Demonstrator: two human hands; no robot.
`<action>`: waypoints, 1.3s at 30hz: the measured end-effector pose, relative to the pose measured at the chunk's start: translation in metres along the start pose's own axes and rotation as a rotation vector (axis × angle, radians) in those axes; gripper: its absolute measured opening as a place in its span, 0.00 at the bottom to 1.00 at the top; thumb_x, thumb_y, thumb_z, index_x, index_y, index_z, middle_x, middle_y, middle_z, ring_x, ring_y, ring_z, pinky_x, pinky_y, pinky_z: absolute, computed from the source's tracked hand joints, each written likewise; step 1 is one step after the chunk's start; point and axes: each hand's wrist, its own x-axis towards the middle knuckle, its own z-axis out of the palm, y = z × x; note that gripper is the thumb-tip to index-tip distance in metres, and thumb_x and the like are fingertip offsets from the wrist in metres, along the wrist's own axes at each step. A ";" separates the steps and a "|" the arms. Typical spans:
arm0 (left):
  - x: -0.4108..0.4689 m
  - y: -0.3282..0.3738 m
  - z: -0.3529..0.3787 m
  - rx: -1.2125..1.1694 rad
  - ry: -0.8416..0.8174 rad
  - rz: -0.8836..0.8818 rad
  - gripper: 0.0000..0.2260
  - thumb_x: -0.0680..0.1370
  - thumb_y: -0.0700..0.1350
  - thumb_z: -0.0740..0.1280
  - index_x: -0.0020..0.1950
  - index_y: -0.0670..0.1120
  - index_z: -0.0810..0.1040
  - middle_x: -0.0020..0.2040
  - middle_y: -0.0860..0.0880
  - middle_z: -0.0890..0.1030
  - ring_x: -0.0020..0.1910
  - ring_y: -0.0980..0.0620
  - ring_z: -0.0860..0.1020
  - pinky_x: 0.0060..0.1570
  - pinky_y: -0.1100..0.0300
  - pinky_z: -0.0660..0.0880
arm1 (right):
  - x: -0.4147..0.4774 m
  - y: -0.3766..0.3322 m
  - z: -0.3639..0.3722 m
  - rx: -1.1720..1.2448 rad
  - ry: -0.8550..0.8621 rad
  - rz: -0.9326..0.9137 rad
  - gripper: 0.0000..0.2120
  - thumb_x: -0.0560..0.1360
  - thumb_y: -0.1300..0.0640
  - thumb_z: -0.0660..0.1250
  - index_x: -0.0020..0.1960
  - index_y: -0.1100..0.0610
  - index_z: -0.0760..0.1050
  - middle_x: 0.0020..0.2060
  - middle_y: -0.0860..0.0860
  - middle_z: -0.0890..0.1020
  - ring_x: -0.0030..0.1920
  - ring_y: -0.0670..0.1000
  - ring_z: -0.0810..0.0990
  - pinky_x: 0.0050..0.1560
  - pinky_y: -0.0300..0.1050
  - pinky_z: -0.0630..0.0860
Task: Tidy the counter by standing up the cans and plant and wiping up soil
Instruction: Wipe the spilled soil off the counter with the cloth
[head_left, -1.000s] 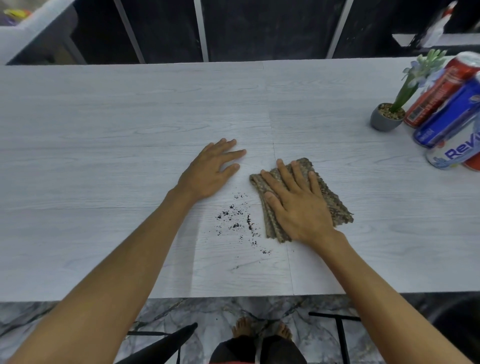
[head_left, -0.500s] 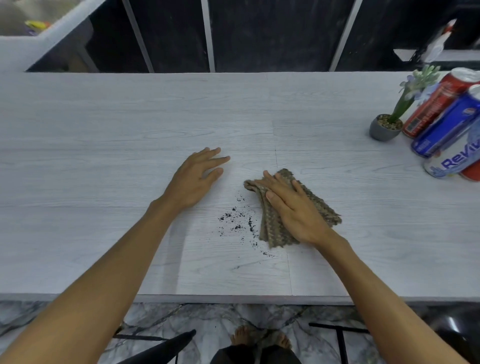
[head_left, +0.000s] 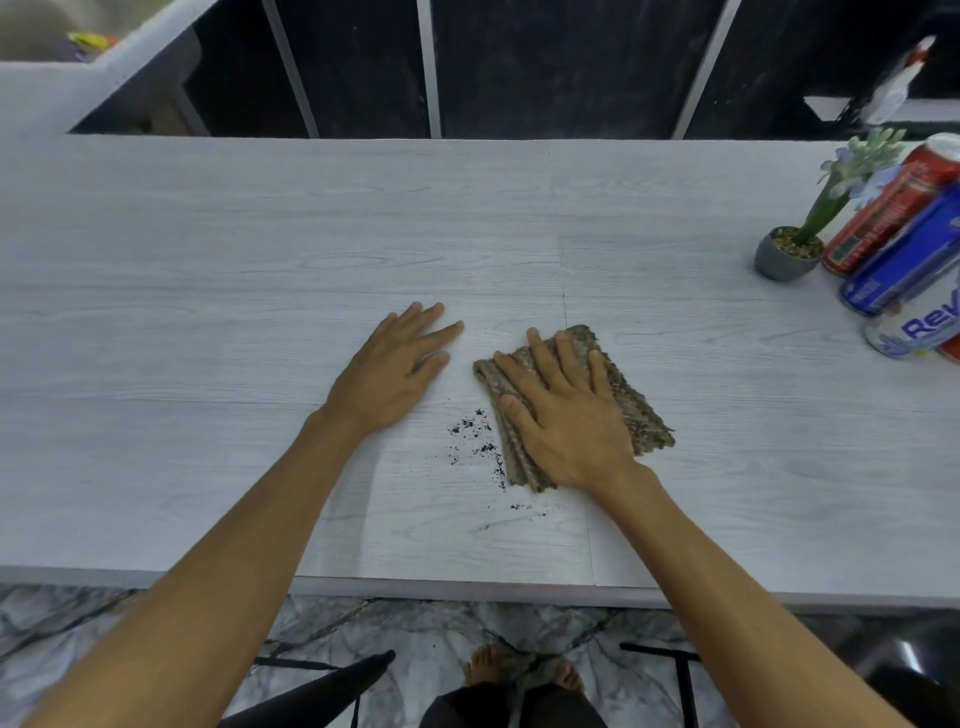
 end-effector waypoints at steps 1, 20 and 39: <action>0.000 0.000 0.000 -0.001 -0.001 -0.001 0.19 0.83 0.52 0.54 0.75 0.57 0.63 0.78 0.54 0.56 0.77 0.58 0.49 0.75 0.58 0.43 | -0.003 -0.001 0.001 -0.005 -0.011 -0.038 0.26 0.79 0.37 0.37 0.77 0.38 0.43 0.77 0.45 0.40 0.77 0.51 0.35 0.74 0.56 0.34; -0.002 -0.001 0.002 0.016 0.011 -0.003 0.19 0.83 0.54 0.54 0.74 0.58 0.65 0.78 0.54 0.57 0.77 0.58 0.49 0.74 0.61 0.43 | -0.042 0.049 -0.012 -0.008 0.014 0.105 0.29 0.77 0.35 0.35 0.77 0.38 0.44 0.78 0.43 0.42 0.77 0.48 0.38 0.75 0.53 0.35; -0.049 0.014 0.000 -0.028 0.044 -0.043 0.19 0.83 0.52 0.55 0.74 0.56 0.65 0.78 0.53 0.58 0.76 0.59 0.50 0.73 0.64 0.43 | -0.104 0.043 -0.005 0.023 0.077 0.099 0.25 0.80 0.38 0.38 0.76 0.37 0.50 0.77 0.42 0.48 0.77 0.46 0.42 0.75 0.49 0.36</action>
